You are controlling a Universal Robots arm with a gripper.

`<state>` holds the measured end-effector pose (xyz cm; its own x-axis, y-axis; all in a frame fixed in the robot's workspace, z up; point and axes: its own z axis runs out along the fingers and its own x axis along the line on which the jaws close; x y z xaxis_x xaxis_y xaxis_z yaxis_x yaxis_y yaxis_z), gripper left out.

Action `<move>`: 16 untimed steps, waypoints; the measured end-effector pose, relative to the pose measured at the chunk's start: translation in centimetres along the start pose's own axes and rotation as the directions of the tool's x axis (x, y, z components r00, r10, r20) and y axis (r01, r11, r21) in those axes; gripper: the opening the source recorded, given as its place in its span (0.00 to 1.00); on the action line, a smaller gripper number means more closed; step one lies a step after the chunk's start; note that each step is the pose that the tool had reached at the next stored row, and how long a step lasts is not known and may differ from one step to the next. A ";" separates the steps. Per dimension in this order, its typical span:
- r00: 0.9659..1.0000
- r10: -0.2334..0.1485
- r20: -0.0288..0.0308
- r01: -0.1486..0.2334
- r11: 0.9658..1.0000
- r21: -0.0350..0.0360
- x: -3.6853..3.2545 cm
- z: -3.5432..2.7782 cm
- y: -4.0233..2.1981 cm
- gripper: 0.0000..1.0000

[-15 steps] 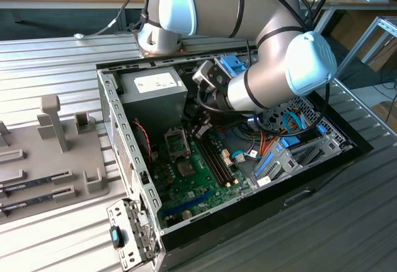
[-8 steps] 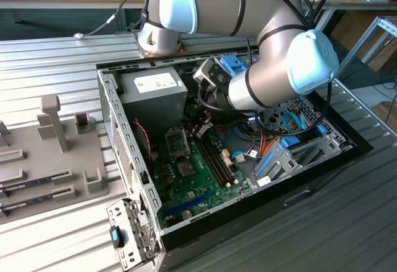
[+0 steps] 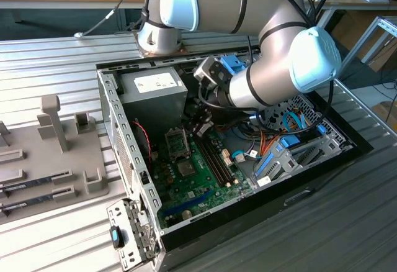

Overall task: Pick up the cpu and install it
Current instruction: 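Close the cpu cover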

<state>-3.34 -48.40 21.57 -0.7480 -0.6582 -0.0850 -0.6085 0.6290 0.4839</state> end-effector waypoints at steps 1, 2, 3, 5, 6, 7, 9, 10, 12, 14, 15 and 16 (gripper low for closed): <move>1.000 -0.001 0.002 0.001 1.000 -0.003 -0.01 -0.05 0.03 0.11; 1.000 -0.002 0.004 0.002 1.000 -0.006 -0.01 -0.09 0.04 0.11; 1.000 -0.002 0.005 0.002 1.000 -0.006 -0.01 -0.09 0.04 0.11; 1.000 -0.002 0.005 0.002 1.000 -0.008 -0.04 -0.01 -0.06 0.11; 1.000 -0.002 0.005 0.002 1.000 -0.009 -0.06 0.04 -0.10 0.11; 1.000 -0.002 0.004 0.002 1.000 -0.010 -0.07 0.12 -0.17 0.11; 1.000 -0.001 0.003 0.001 1.000 -0.012 -0.13 0.37 -0.39 0.11; 1.000 0.000 0.002 0.000 1.000 -0.013 -0.17 0.53 -0.53 0.11; 1.000 0.001 0.001 -0.001 1.000 -0.014 -0.27 0.88 -0.71 0.11; 1.000 0.001 0.000 -0.001 1.000 -0.014 -0.38 1.14 -0.71 0.11; 1.000 0.001 0.000 -0.001 1.000 -0.014 -0.47 1.36 -0.71 0.11; 1.000 0.001 0.000 -0.001 1.000 -0.014 -0.51 1.52 -0.73 0.11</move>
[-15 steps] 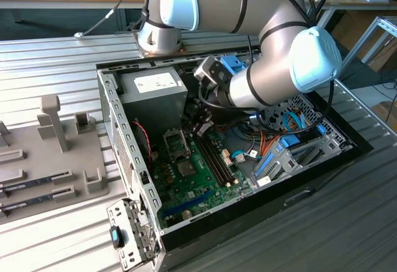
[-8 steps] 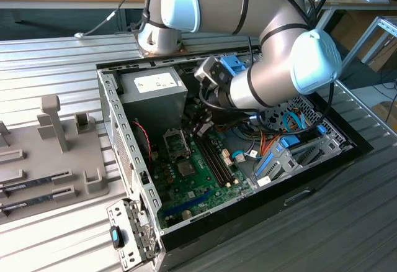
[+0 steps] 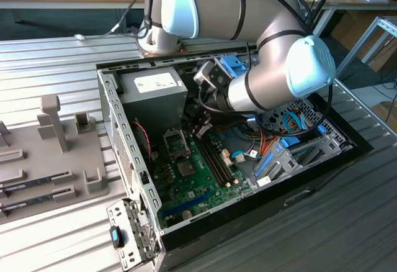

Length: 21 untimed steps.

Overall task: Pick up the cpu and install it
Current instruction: 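Close the cpu cover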

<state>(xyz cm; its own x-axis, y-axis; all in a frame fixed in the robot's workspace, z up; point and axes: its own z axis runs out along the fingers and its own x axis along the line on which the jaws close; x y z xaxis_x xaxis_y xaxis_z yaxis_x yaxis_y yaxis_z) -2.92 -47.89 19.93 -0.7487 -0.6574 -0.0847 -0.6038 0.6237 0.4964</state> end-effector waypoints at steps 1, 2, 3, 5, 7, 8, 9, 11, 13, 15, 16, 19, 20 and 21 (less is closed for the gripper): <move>1.000 0.000 0.000 0.000 1.000 0.000 -0.03 0.20 -0.05 0.11; 1.000 0.000 0.000 0.000 1.000 0.000 -0.03 0.28 -0.08 0.11; 1.000 0.000 0.000 0.000 1.000 0.000 -0.04 0.35 -0.11 0.11; 1.000 0.000 0.000 0.000 1.000 0.000 -0.03 0.54 -0.20 0.11; 1.000 0.000 0.000 0.000 1.000 0.000 -0.02 0.67 -0.27 0.11; 1.000 0.000 0.000 0.000 1.000 0.000 -0.01 0.69 -0.29 0.11; 1.000 0.000 0.000 0.000 1.000 0.000 -0.01 0.71 -0.30 0.11; 1.000 0.000 0.000 0.000 1.000 0.000 0.00 0.73 -0.30 0.11; 1.000 0.000 0.001 0.000 1.000 -0.001 0.05 0.77 -0.26 0.11; 1.000 -0.001 0.001 0.001 1.000 -0.002 0.10 0.79 -0.22 0.11; 1.000 -0.001 0.001 0.001 1.000 -0.002 0.11 0.79 -0.22 0.11; 1.000 -0.001 0.002 0.001 1.000 -0.002 0.11 0.66 -0.14 0.11; 1.000 -0.001 0.002 0.001 1.000 -0.003 0.10 0.60 -0.10 0.11; 1.000 -0.001 0.002 0.001 1.000 -0.003 0.09 0.49 -0.03 0.11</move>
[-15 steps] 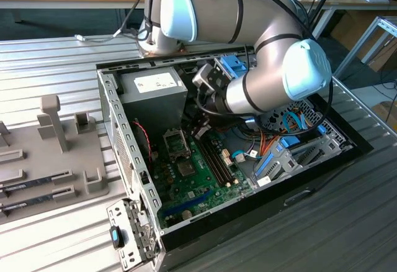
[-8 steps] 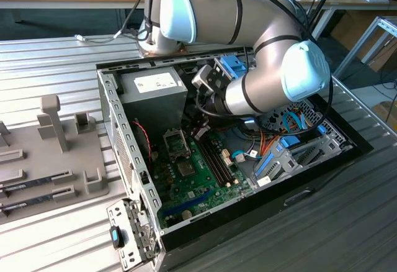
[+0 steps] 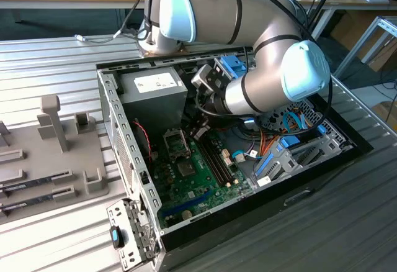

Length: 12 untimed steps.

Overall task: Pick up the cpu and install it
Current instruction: 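Close the cpu cover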

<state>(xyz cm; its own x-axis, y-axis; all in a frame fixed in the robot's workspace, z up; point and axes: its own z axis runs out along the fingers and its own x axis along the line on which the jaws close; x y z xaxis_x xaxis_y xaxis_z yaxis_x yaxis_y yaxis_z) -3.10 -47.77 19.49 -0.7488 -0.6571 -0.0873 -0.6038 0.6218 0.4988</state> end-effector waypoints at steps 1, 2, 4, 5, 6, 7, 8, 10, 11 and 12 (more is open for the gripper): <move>1.000 0.000 0.000 0.000 1.000 0.000 -0.02 -0.19 0.11 0.11; 1.000 0.000 0.000 0.000 1.000 -0.001 -0.03 -0.28 0.16 0.11; 1.000 0.000 0.001 0.000 1.000 -0.001 -0.04 -0.35 0.21 0.11; 1.000 -0.001 0.001 0.001 1.000 -0.001 -0.04 -0.35 0.21 0.11; 1.000 -0.001 0.001 0.001 1.000 -0.001 -0.04 -0.34 0.19 0.11; 1.000 -0.001 0.001 0.001 1.000 -0.002 -0.09 -0.34 0.15 0.11; 1.000 -0.001 0.001 0.001 1.000 -0.002 -0.15 -0.30 0.14 0.11; 1.000 -0.001 0.001 0.001 1.000 -0.003 -0.28 -0.11 0.22 0.11; 1.000 -0.001 0.001 0.001 1.000 -0.003 -0.33 -0.02 0.24 0.11; 1.000 -0.001 0.001 0.001 1.000 -0.003 -0.38 0.13 0.24 0.11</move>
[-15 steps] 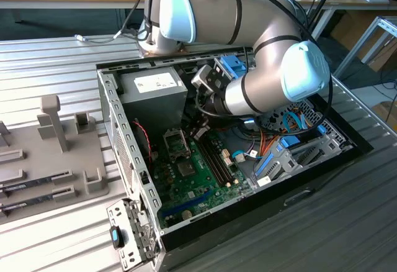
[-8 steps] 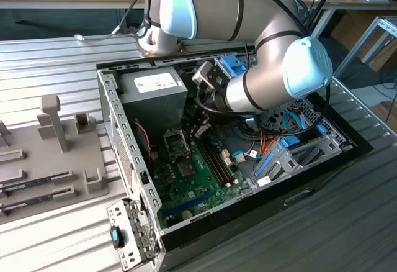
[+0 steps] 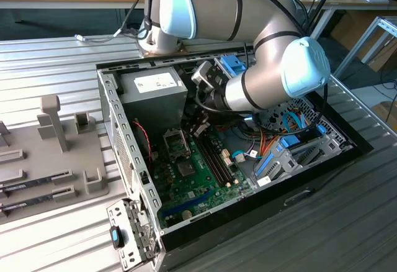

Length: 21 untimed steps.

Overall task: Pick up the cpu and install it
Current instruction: 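Close the cpu cover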

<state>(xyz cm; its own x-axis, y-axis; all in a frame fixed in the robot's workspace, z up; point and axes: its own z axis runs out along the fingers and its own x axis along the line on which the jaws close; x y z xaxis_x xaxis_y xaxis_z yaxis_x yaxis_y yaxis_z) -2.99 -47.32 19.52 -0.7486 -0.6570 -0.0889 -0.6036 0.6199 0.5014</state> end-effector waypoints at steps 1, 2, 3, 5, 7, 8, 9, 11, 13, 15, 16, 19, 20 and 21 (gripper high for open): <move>1.000 0.000 0.000 0.000 1.000 0.000 -0.01 0.10 -0.02 0.11; 1.000 0.000 0.000 0.000 1.000 0.000 0.00 0.20 -0.06 0.11; 1.000 0.000 0.000 0.000 1.000 0.000 0.01 0.35 -0.14 0.11; 1.000 0.000 0.000 0.000 1.000 0.000 0.08 0.60 -0.24 0.11; 1.000 0.000 0.000 0.000 1.000 0.000 0.14 0.65 -0.23 0.11; 1.000 0.000 0.000 0.000 1.000 0.000 0.35 0.76 -0.08 0.11; 1.000 0.000 0.001 0.000 1.000 0.000 0.63 0.90 0.13 0.11; 1.000 0.000 0.001 0.000 1.000 -0.001 0.78 0.89 0.03 0.11; 1.000 0.000 0.001 0.000 1.000 -0.001 1.41 0.49 -0.61 0.11; 1.000 0.000 0.001 0.000 1.000 -0.001 1.47 0.47 -0.67 0.11; 1.000 0.000 0.001 0.000 1.000 -0.001 1.47 0.46 -0.68 0.11; 1.000 0.000 0.001 0.000 1.000 -0.001 1.47 0.47 -0.68 0.11; 1.000 0.000 0.001 0.000 1.000 -0.001 1.47 0.46 -0.68 0.11; 1.000 0.000 0.000 0.000 1.000 0.000 1.47 0.34 -0.62 0.11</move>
<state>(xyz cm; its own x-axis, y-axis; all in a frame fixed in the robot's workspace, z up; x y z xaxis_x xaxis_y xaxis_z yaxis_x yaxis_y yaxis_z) -3.81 -48.52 18.79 -0.7486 -0.6569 -0.0895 -0.6037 0.6196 0.5016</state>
